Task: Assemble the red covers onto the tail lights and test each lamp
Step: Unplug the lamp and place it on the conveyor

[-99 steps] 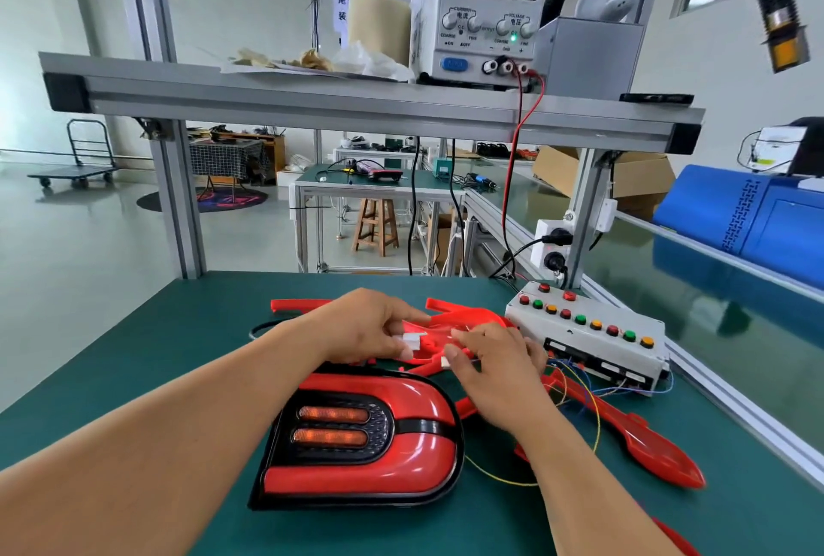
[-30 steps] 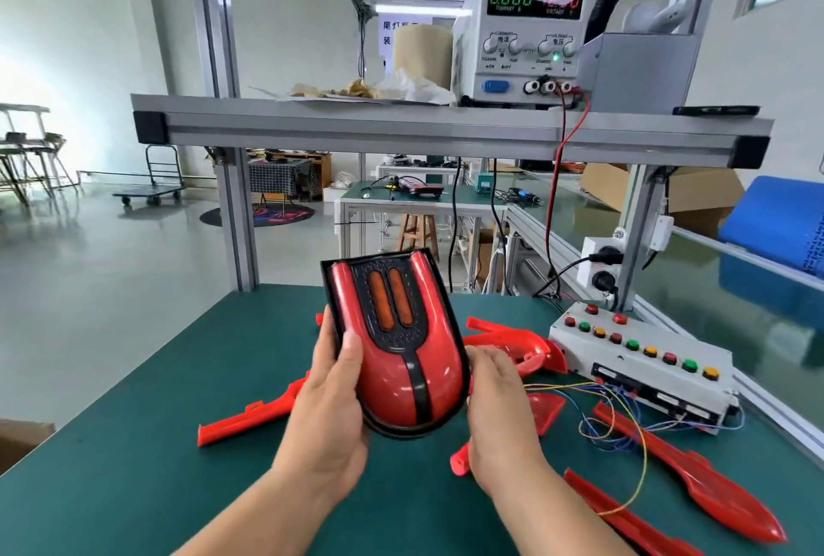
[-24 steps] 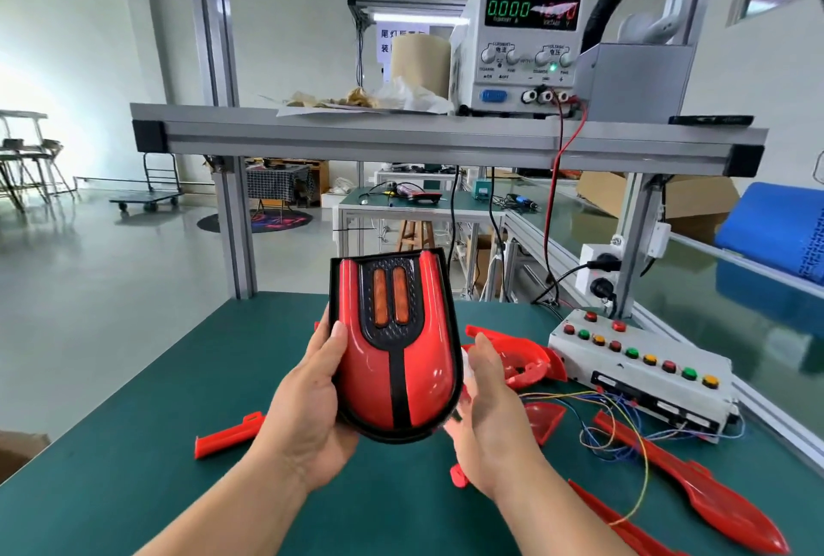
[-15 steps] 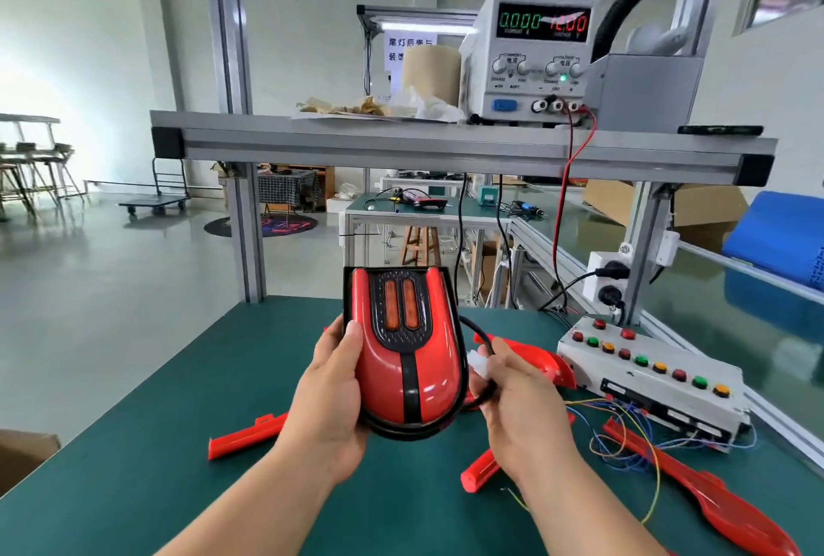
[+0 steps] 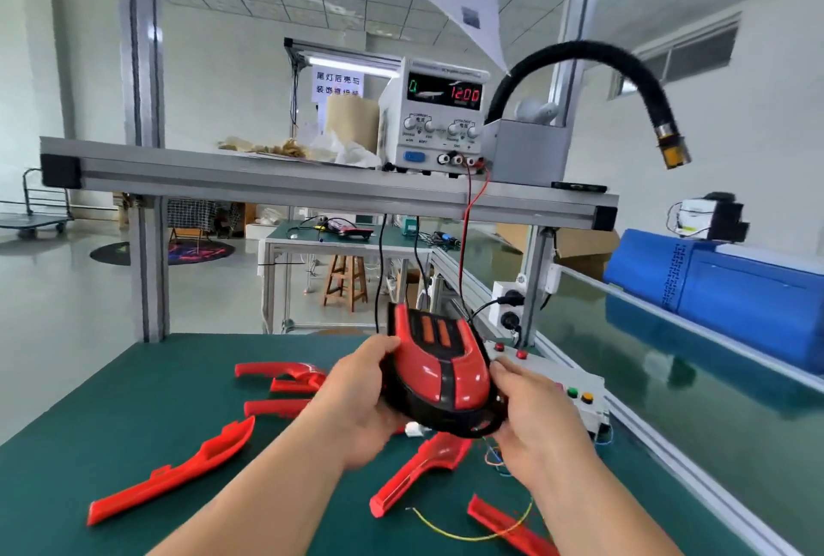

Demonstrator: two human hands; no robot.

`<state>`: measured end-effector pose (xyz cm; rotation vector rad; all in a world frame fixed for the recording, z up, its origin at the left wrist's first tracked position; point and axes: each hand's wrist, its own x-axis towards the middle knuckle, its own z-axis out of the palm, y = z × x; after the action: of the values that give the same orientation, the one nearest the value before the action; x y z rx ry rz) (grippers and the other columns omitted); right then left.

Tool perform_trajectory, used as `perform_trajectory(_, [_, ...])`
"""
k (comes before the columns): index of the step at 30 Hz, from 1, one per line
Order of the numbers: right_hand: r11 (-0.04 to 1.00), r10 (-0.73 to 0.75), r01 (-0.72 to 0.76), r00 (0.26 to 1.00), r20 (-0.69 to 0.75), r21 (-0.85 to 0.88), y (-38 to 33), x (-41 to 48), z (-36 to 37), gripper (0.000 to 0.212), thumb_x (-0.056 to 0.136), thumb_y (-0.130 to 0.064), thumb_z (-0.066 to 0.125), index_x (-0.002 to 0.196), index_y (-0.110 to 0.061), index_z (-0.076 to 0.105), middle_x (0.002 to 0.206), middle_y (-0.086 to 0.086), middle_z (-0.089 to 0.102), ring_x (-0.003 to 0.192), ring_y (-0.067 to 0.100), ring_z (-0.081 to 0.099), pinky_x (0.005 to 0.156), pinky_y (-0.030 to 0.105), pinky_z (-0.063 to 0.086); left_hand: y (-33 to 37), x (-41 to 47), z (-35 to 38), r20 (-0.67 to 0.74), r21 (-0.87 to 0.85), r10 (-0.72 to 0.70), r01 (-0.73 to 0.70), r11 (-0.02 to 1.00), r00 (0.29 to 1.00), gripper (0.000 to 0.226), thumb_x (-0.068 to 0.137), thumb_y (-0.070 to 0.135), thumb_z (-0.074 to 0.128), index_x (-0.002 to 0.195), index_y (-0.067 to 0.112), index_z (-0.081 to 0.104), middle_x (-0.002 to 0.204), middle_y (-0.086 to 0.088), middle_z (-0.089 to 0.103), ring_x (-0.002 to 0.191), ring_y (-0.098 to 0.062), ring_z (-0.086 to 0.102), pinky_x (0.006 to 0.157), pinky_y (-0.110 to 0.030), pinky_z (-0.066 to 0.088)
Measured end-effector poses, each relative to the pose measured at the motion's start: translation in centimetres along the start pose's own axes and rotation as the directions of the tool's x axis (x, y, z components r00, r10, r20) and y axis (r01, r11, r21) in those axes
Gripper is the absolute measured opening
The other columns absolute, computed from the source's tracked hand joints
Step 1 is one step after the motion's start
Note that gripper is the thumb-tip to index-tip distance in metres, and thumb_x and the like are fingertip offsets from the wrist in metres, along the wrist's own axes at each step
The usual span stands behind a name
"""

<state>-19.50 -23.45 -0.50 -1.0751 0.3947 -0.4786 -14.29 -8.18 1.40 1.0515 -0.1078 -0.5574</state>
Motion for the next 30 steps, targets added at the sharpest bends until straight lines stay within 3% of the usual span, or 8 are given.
perform_trajectory(2, [0.998, -0.065, 0.066, 0.996, -0.055, 0.012, -2.0, -0.5, -2.5, 0.018, 0.096, -0.001, 0.052, 0.106, -0.006, 0.067, 0.078, 0.008, 0.074, 0.058, 0.014, 0.069, 0.056, 0.030, 0.056, -0.5, 0.5, 2.4, 0.135, 0.068, -0.009, 0.000, 0.998, 0.991, 0.035, 0.100, 0.027, 0.045, 0.127, 0.010, 0.058, 0.118, -0.016, 0.067, 0.085, -0.025, 0.063, 0.066, -0.036, 0.058])
perform_trajectory(4, [0.992, -0.121, 0.124, 0.983, -0.135, 0.014, -4.3, -1.1, -5.0, 0.017, 0.097, -0.001, 0.051, 0.096, -0.007, 0.067, 0.073, 0.005, 0.072, 0.052, 0.011, 0.066, 0.047, 0.023, 0.052, -1.3, 0.9, 5.6, 0.198, 0.102, -0.014, -0.006, 0.995, 0.980, 0.028, 0.101, 0.026, 0.047, 0.125, 0.016, 0.056, 0.104, -0.008, 0.070, 0.071, -0.018, 0.064, 0.053, -0.028, 0.054])
perform_trajectory(7, [0.982, -0.189, 0.190, 0.953, -0.235, -0.017, -7.7, -2.2, -9.2, 0.013, 0.096, 0.000, 0.053, 0.094, -0.007, 0.064, 0.083, 0.008, 0.066, 0.064, 0.015, 0.062, 0.061, 0.030, 0.051, -2.6, 1.6, 11.2, 0.257, 0.162, -0.006, -0.037, 0.986, 0.966, 0.023, 0.101, 0.020, 0.046, 0.112, 0.009, 0.062, 0.077, -0.002, 0.072, 0.057, -0.011, 0.065, 0.049, -0.022, 0.051])
perform_trajectory(11, [0.965, -0.262, 0.243, 0.904, -0.339, -0.098, -12.2, -3.6, -14.0, 0.020, 0.092, 0.005, 0.054, 0.075, 0.000, 0.064, 0.066, 0.009, 0.068, 0.061, 0.018, 0.061, 0.062, 0.031, 0.048, -4.3, 3.3, 18.1, 0.284, 0.260, -0.042, -0.035, 0.965, 0.958, 0.020, 0.095, 0.020, 0.056, 0.105, 0.008, 0.069, 0.078, -0.004, 0.070, 0.062, -0.012, 0.062, 0.052, -0.021, 0.050])
perform_trajectory(15, [0.963, -0.269, 0.243, 0.859, -0.436, -0.117, -15.9, -2.6, -17.5, 0.012, 0.090, 0.007, 0.056, 0.085, 0.000, 0.064, 0.059, 0.006, 0.069, 0.055, 0.016, 0.063, 0.053, 0.031, 0.052, -5.3, 4.8, 23.9, 0.265, 0.287, -0.081, 0.002, 0.958, 0.961, 0.014, 0.089, 0.022, 0.066, 0.089, 0.009, 0.069, 0.071, -0.004, 0.069, 0.064, -0.016, 0.063, 0.051, -0.024, 0.055])
perform_trajectory(20, [0.966, -0.257, 0.213, 0.810, -0.527, -0.145, -19.0, 1.4, -20.4, 0.011, 0.087, 0.008, 0.060, 0.082, -0.002, 0.059, 0.079, 0.015, 0.063, 0.069, 0.023, 0.062, 0.072, 0.043, 0.057, -6.0, 8.1, 28.7, 0.237, 0.321, -0.090, 0.010, 0.947, 0.967, 0.016, 0.095, 0.017, 0.058, 0.095, 0.003, 0.064, 0.076, -0.011, 0.064, 0.067, -0.020, 0.063, 0.050, -0.026, 0.057])
perform_trajectory(25, [0.970, -0.239, 0.180, 0.809, -0.537, -0.160, -20.2, 5.6, -22.4, 0.021, 0.086, 0.009, 0.059, 0.106, 0.003, 0.061, 0.099, 0.021, 0.066, 0.084, 0.030, 0.065, 0.076, 0.044, 0.058, -6.4, 10.6, 30.5, 0.256, 0.322, -0.127, 0.039, 0.946, 0.958, 0.016, 0.095, 0.013, 0.057, 0.084, 0.005, 0.064, 0.071, -0.010, 0.065, 0.062, -0.019, 0.061, 0.053, -0.027, 0.056])
perform_trajectory(30, [0.943, -0.318, 0.209, 0.795, -0.516, -0.259, -19.6, 8.2, -23.8, 0.026, 0.090, 0.007, 0.056, 0.116, 0.007, 0.056, 0.096, 0.021, 0.066, 0.074, 0.021, 0.050, 0.063, 0.033, 0.036, -7.3, 12.4, 30.7, 0.316, 0.258, -0.182, 0.100, 0.961, 0.931, 0.026, 0.102, 0.006, 0.040, 0.094, 0.011, 0.064, 0.086, -0.010, 0.065, 0.069, -0.019, 0.059, 0.060, -0.031, 0.054])
